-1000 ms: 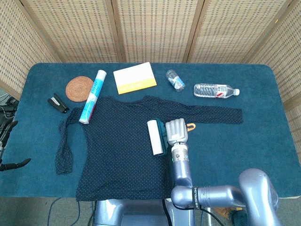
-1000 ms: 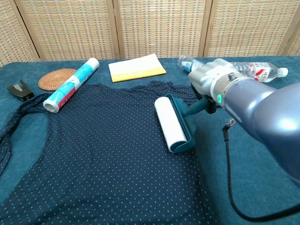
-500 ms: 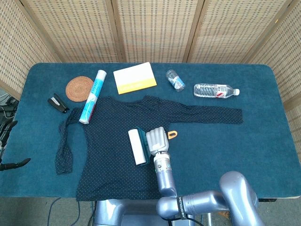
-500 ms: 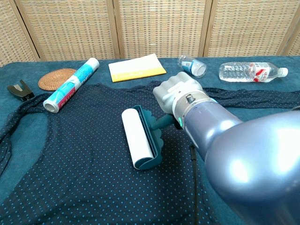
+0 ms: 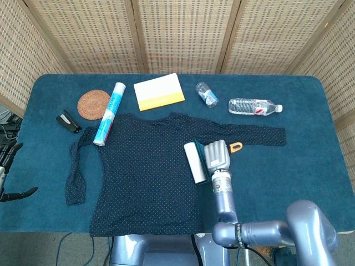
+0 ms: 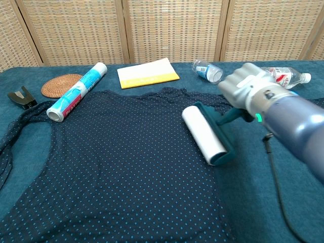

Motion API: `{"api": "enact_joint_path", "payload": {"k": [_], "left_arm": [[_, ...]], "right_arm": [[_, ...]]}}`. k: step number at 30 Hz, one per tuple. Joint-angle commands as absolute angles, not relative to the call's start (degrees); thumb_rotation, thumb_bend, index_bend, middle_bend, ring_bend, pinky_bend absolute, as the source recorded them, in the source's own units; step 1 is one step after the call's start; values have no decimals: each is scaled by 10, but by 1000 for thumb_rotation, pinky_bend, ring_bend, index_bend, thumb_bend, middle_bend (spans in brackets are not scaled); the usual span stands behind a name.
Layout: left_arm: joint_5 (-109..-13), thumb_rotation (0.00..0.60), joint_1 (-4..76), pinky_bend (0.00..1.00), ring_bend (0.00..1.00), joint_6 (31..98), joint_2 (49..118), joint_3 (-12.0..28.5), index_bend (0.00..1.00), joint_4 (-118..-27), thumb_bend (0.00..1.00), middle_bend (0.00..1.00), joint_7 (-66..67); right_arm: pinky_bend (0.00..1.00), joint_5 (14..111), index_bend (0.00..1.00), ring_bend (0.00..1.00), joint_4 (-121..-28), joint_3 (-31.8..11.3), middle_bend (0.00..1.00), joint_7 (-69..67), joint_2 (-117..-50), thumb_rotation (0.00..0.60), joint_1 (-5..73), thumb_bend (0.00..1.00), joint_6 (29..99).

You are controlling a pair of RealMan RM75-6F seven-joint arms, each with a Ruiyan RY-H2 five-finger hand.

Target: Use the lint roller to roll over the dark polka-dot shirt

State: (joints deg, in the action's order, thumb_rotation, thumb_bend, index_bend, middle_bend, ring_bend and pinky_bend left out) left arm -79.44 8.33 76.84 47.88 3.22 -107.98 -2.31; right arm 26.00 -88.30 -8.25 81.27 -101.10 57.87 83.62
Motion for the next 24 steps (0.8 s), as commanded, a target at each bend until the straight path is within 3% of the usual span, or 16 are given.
{"api": "enact_joint_path", "payload": {"k": [1, 10, 24], "left_arm": [[-793, 600, 84, 0, 0, 768, 480, 32, 0, -1082, 0, 0, -18], [-786, 600, 89, 0, 0, 763, 484, 34, 0, -1087, 0, 0, -7], [-789, 600, 90, 0, 0, 758, 473, 36, 0, -1076, 0, 0, -47]], "right_arm": [[1000, 271, 721, 1000, -884, -69, 1000, 804, -993, 600, 565, 800, 827], [1000, 272, 721, 1000, -892, -91, 1000, 808, -1000, 600, 568, 801, 817], [1000, 217, 722, 1000, -864, -177, 1000, 891, -1126, 600, 641, 801, 860]]}}
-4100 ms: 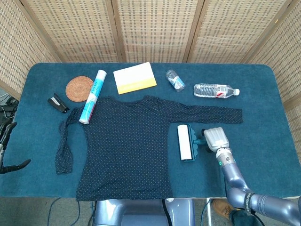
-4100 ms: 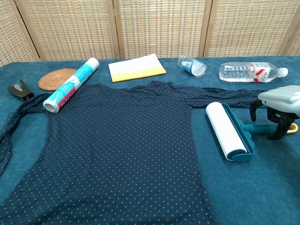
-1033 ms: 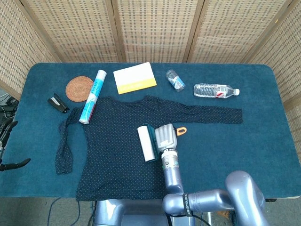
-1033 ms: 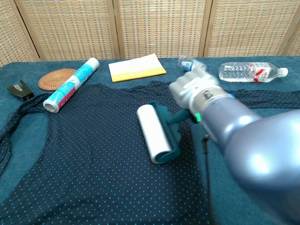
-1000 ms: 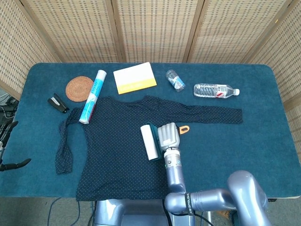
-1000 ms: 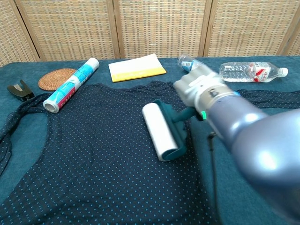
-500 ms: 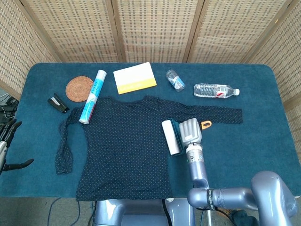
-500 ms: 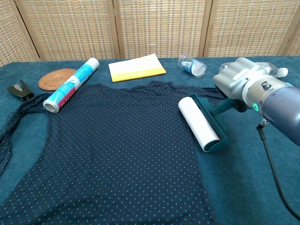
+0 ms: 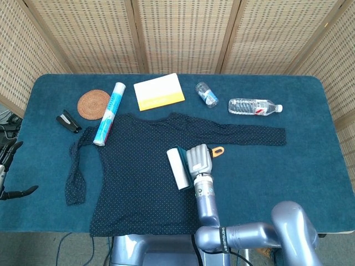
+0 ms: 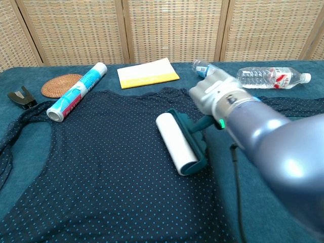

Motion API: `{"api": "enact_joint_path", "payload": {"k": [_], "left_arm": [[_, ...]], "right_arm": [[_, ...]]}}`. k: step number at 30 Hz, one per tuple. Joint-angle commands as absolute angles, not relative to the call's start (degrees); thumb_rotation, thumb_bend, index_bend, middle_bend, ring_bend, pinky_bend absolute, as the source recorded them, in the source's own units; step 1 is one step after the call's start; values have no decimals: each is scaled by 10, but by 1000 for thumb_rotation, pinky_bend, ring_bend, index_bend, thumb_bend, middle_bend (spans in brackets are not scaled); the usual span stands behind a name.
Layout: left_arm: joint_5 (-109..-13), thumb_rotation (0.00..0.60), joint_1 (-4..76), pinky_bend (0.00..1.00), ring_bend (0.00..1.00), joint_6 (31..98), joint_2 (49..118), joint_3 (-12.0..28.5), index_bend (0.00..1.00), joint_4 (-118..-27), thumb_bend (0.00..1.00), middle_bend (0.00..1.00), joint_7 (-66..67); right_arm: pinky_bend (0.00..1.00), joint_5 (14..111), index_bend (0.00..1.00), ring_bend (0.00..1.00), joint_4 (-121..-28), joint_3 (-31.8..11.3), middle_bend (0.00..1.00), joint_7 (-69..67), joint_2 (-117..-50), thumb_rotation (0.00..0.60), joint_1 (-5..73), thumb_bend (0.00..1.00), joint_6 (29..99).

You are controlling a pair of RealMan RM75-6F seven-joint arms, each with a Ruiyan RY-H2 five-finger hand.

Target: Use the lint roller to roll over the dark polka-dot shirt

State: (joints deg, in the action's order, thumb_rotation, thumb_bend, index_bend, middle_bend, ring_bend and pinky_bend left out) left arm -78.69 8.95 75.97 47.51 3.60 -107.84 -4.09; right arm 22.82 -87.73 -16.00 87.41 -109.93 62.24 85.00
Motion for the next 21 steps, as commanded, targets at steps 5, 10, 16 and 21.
{"api": "enact_joint_path", "payload": {"k": [5, 10, 16, 21], "left_arm": [[-793, 600, 90, 0, 0, 757, 469, 36, 0, -1071, 0, 0, -62], [-799, 600, 89, 0, 0, 757, 467, 34, 0, -1068, 0, 0, -73], [-799, 600, 89, 0, 0, 759, 466, 35, 0, -1065, 0, 0, -78], [-799, 600, 90, 0, 0, 758, 467, 34, 0, -1065, 0, 0, -76]], "right_arm": [[1000, 214, 722, 1000, -843, -199, 1000, 900, -1167, 600, 663, 802, 864], [1000, 211, 721, 1000, -822, -212, 1000, 905, -1195, 600, 675, 802, 866], [1000, 215, 721, 1000, -797, -219, 1000, 908, -1223, 600, 685, 802, 861], [1000, 229, 721, 1000, -788, -206, 1000, 914, -1218, 600, 679, 802, 866]]}}
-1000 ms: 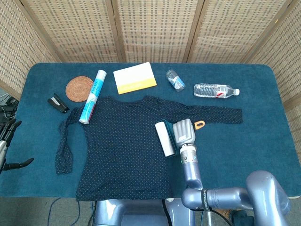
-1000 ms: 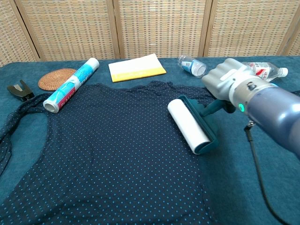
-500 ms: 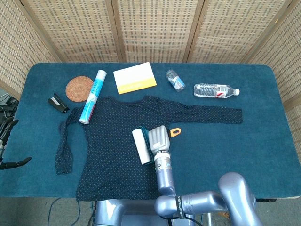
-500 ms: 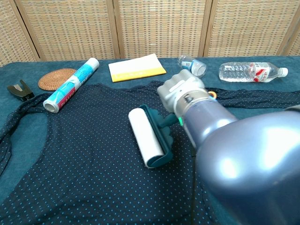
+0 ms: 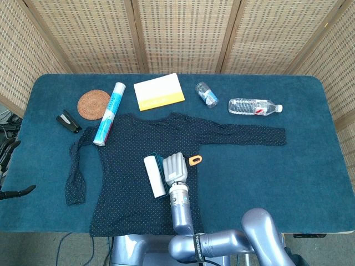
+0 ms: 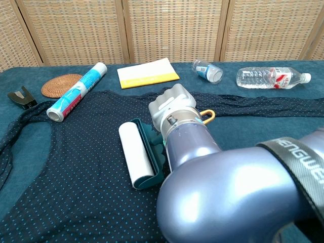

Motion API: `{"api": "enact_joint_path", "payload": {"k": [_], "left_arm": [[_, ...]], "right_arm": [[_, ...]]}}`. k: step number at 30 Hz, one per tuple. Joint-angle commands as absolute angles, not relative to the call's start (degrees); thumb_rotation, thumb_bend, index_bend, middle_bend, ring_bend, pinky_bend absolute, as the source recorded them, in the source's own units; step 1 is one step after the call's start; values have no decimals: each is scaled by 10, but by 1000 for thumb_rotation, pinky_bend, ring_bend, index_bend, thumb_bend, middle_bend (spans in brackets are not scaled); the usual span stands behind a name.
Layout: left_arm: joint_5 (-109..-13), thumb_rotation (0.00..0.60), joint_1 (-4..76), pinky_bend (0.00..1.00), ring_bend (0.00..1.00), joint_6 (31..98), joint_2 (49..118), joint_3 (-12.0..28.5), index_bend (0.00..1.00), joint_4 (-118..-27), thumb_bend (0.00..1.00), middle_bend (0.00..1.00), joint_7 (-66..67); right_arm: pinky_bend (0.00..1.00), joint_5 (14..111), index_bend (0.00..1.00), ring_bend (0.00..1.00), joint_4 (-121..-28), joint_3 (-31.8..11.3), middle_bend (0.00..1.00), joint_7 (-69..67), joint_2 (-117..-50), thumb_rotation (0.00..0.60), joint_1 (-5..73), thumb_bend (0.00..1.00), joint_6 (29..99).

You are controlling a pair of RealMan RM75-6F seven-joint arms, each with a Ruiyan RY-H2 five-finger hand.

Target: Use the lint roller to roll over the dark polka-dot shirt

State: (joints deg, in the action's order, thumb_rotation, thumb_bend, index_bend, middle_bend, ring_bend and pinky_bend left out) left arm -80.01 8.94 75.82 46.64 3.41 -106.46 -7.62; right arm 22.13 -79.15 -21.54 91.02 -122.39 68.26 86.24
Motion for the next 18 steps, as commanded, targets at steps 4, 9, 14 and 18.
{"api": "enact_joint_path", "payload": {"k": [4, 9, 14, 18], "left_arm": [[-795, 600, 89, 0, 0, 758, 467, 35, 0, -1065, 0, 0, -74], [-794, 600, 89, 0, 0, 760, 470, 34, 0, -1069, 0, 0, -59], [-788, 600, 91, 0, 0, 759, 474, 35, 0, -1073, 0, 0, -43], [-784, 600, 92, 0, 0, 758, 477, 36, 0, -1075, 0, 0, -34]], "right_arm": [[1000, 234, 721, 1000, -795, -195, 1000, 913, -1201, 600, 663, 801, 865], [1000, 236, 721, 1000, -811, -173, 1000, 913, -1158, 600, 633, 800, 860], [1000, 239, 721, 1000, -821, -154, 1000, 898, -1110, 600, 602, 800, 845], [1000, 237, 720, 1000, -821, -146, 1000, 884, -1086, 600, 584, 799, 831]]}}
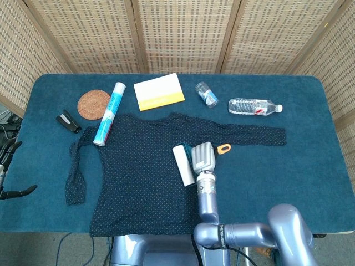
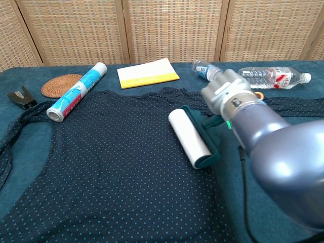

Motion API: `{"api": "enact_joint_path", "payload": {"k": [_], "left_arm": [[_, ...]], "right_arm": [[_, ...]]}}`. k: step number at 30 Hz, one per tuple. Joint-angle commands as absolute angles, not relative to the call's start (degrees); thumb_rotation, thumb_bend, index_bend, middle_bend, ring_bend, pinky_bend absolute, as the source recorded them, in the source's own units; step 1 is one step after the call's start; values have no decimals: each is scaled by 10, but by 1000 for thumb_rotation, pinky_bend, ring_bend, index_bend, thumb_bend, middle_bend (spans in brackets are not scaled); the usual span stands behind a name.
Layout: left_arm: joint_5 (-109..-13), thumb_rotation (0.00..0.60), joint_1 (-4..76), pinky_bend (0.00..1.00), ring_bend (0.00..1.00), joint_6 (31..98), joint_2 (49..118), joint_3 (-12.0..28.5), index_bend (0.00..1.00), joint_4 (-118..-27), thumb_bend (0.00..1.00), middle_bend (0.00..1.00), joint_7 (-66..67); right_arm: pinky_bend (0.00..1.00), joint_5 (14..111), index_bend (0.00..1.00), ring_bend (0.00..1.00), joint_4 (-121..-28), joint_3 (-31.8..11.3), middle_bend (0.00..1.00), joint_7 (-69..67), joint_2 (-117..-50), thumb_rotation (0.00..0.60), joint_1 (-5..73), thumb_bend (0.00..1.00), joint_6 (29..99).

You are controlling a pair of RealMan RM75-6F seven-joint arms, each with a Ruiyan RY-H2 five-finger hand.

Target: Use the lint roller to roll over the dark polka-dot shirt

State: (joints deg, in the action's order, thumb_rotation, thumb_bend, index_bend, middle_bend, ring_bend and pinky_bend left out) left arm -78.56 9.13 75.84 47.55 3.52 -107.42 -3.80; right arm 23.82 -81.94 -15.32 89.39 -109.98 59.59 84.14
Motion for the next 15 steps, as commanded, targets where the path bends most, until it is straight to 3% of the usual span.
{"api": "enact_joint_path", "payload": {"k": [1, 8, 11, 13, 15], "left_arm": [[-783, 600, 92, 0, 0, 757, 477, 36, 0, -1076, 0, 0, -32], [-781, 600, 93, 0, 0, 757, 481, 35, 0, -1081, 0, 0, -17], [-780, 600, 94, 0, 0, 757, 482, 35, 0, -1082, 0, 0, -15], [-779, 600, 93, 0, 0, 758, 481, 35, 0, -1082, 0, 0, -16], [-782, 600, 92, 0, 0, 760, 481, 35, 0, -1082, 0, 0, -17]], "right_arm": [[1000, 236, 720, 1000, -820, -145, 1000, 881, -1081, 600, 580, 799, 828], [1000, 235, 668, 1000, -814, -136, 1000, 859, -1059, 600, 560, 772, 808], [1000, 239, 461, 1000, -818, -137, 1000, 847, -1053, 600, 554, 520, 807], [1000, 245, 214, 1000, -826, -138, 1000, 836, -1045, 600, 549, 229, 809], [1000, 269, 91, 1000, -856, -138, 1000, 806, -1022, 600, 536, 86, 818]]}}
